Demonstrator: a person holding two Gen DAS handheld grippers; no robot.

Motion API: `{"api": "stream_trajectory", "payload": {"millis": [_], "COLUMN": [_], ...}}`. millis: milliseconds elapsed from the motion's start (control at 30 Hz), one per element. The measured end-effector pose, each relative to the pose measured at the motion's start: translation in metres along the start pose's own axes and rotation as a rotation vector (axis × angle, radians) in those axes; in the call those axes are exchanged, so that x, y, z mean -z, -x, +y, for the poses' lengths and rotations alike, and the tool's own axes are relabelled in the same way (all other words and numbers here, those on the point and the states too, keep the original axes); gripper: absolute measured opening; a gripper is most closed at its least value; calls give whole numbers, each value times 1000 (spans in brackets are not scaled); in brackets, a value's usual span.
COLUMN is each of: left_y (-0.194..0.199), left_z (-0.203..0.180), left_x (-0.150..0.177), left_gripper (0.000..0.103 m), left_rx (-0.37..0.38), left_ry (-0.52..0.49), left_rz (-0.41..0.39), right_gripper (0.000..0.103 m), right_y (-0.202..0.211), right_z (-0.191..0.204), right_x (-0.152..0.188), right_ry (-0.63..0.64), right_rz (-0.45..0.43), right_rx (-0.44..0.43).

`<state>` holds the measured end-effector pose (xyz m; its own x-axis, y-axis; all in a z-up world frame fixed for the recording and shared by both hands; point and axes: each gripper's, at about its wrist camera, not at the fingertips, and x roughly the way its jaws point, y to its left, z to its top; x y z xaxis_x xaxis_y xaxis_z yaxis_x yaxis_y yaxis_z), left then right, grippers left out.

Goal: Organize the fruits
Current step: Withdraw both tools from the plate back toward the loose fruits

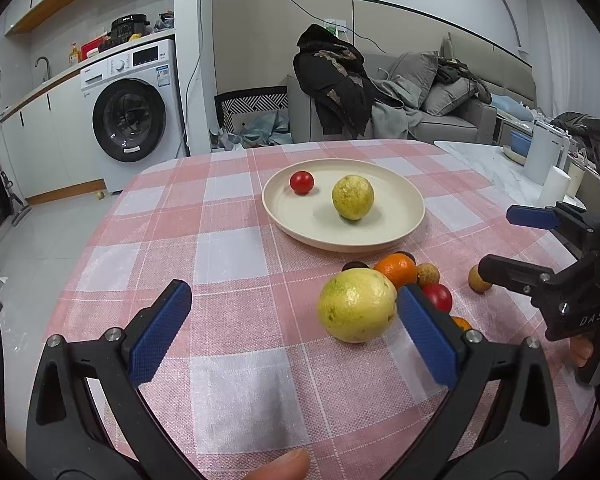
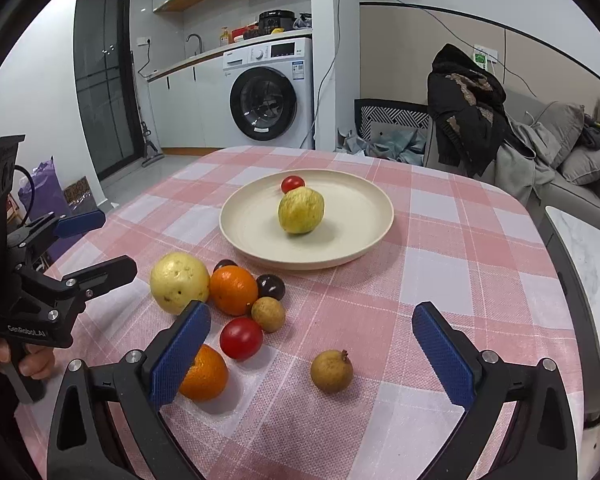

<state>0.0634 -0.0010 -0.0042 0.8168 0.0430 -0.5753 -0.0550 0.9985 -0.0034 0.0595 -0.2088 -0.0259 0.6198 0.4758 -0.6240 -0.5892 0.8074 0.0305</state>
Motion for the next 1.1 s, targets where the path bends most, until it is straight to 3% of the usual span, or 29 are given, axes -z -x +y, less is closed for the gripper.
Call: {"api": "stream_trajectory", "payload": {"millis": [567,900,1100], "left_y": [-11,-15,-16], "left_z": [-6,-9,-7], "left_x": [8,9,11], "left_gripper": [102,102,102], "left_rx": [-7,-4,-1], "left_ry": [-28,-32,-27], "left_rz": [22,29,33], "right_gripper": [103,103,103], "right_y": [-7,-20,-20], "right_z": [17,31,23], "right_x": [8,18,17], "right_ry": [57,110,87], "right_rz": [63,156,156], "right_rx": [-90,-139,-134]}}
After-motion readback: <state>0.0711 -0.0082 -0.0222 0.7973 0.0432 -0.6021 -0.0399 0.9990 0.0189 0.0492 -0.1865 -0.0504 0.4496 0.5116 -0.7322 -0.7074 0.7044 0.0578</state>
